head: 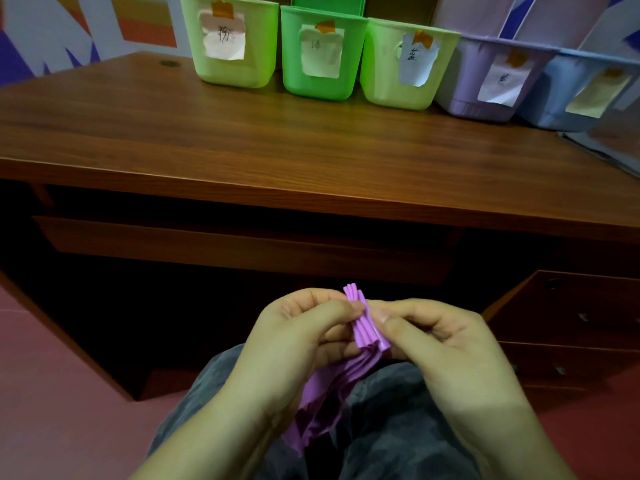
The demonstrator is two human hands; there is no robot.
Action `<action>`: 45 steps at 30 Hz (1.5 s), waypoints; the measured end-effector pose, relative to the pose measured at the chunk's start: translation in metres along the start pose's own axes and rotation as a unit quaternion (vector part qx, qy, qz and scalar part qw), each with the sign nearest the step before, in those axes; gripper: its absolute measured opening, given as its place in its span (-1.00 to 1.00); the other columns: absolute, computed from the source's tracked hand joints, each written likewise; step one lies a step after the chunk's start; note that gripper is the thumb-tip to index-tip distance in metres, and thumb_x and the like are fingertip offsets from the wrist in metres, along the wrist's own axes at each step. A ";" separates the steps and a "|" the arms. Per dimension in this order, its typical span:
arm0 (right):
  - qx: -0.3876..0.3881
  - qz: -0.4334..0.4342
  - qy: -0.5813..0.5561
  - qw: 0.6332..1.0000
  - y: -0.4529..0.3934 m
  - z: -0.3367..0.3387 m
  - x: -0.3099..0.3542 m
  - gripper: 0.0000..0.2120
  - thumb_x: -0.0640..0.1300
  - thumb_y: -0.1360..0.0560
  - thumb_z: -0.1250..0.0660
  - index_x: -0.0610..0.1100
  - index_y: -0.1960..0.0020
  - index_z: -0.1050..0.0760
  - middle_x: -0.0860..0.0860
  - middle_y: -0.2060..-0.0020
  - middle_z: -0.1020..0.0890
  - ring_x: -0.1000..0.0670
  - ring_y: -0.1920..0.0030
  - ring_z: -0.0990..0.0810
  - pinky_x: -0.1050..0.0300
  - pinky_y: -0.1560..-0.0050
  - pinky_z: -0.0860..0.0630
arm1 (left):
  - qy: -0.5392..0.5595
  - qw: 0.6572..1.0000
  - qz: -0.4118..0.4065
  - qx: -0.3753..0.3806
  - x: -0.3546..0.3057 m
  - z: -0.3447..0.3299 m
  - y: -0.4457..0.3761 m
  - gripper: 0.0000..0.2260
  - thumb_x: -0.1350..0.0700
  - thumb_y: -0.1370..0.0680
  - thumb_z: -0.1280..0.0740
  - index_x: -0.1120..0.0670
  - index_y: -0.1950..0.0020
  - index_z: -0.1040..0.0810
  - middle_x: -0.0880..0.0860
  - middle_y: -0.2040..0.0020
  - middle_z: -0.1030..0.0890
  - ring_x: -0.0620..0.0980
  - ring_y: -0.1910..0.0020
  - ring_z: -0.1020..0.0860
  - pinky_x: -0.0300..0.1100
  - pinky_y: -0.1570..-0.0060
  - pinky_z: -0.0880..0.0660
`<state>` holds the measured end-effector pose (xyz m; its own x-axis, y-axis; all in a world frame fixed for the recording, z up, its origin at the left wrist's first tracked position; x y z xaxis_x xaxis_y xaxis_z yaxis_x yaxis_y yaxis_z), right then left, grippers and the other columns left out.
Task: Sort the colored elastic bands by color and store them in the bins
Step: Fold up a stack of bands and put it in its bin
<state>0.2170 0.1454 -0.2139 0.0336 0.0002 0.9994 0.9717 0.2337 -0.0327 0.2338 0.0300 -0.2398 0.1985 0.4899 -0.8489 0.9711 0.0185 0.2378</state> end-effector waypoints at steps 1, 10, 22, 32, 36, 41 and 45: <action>-0.004 -0.005 -0.004 1.000 0.000 0.000 0.000 -0.80 -0.12 -0.23 -0.37 -0.12 0.19 -0.70 -0.05 0.25 -0.72 0.05 0.21 -0.69 0.32 0.24 -0.54 | -0.001 1.000 0.002 -0.002 0.001 0.000 0.000 -0.95 0.29 -0.37 -0.35 0.27 0.21 -0.55 0.07 0.53 -0.52 -0.10 0.53 -0.54 -0.30 0.42 -0.54; -0.048 -0.061 0.000 0.997 0.000 0.012 -0.010 -0.88 -0.32 -0.40 -0.39 -0.17 0.20 -0.69 -0.15 0.31 -0.69 -0.05 0.40 -0.61 0.20 0.39 -0.51 | 0.010 1.000 -0.010 -0.015 0.004 0.006 -0.002 -0.89 0.26 -0.24 -0.37 0.26 0.28 -0.56 0.12 0.48 -0.54 -0.07 0.52 -0.52 -0.29 0.44 -0.54; -0.148 0.002 0.080 0.986 -0.006 0.049 0.011 -0.77 -0.32 -0.43 -0.36 -0.07 0.29 -0.67 0.05 0.28 -0.71 0.13 0.37 -0.62 0.34 0.43 -0.51 | 0.040 0.994 -0.062 -0.081 -0.004 0.024 -0.004 -0.83 0.35 -0.45 -0.25 0.19 0.33 -0.51 0.14 0.42 -0.46 -0.05 0.51 -0.46 -0.29 0.49 -0.49; -0.170 0.038 0.119 0.978 -0.007 0.050 0.026 -0.72 -0.35 -0.42 -0.35 0.00 0.32 -0.63 0.13 0.36 -0.68 0.20 0.41 -0.60 0.39 0.44 -0.47 | 0.028 0.992 -0.078 -0.094 -0.003 0.031 -0.007 -0.91 0.30 -0.43 -0.24 0.17 0.27 -0.45 0.14 0.33 -0.36 -0.02 0.45 -0.37 -0.28 0.44 -0.42; -0.144 0.047 0.137 0.979 -0.005 0.036 0.034 -0.79 -0.29 -0.40 -0.37 -0.02 0.29 -0.65 0.12 0.42 -0.67 0.23 0.49 -0.54 0.45 0.44 -0.39 | 0.015 0.994 -0.070 -0.082 -0.002 0.020 -0.006 -0.88 0.32 -0.44 -0.24 0.18 0.29 -0.47 0.17 0.35 -0.43 -0.01 0.46 -0.42 -0.19 0.37 -0.40; -0.100 0.017 0.126 0.987 -0.005 0.012 0.020 -0.85 -0.27 -0.38 -0.37 -0.09 0.28 -0.67 -0.05 0.41 -0.67 0.07 0.44 -0.53 0.19 0.36 -0.48 | 0.027 0.995 -0.069 -0.068 -0.001 0.005 -0.004 -0.87 0.34 -0.43 -0.25 0.18 0.29 -0.46 0.19 0.29 -0.40 0.00 0.43 -0.39 -0.20 0.39 -0.41; -0.063 -0.006 0.090 0.994 -0.004 0.000 0.012 -0.86 -0.29 -0.40 -0.37 -0.13 0.26 -0.66 -0.06 0.36 -0.69 0.08 0.37 -0.61 0.27 0.33 -0.50 | 0.050 0.995 -0.064 -0.053 0.000 0.003 -0.005 -0.85 0.38 -0.44 -0.24 0.21 0.31 -0.46 0.15 0.46 -0.48 -0.04 0.53 -0.47 -0.27 0.46 -0.47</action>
<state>0.2134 0.1448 -0.2020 0.0520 -0.1792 0.9824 0.9935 0.1095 -0.0326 0.2295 0.0274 -0.2419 0.0551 0.5623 -0.8251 0.9673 0.1747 0.1837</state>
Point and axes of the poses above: each hand's wrist, its own y-axis away from the middle knuckle, its own z-axis out of the back of the hand, x = y × z, the point moved 9 cm from there along -y, towards the middle knuckle
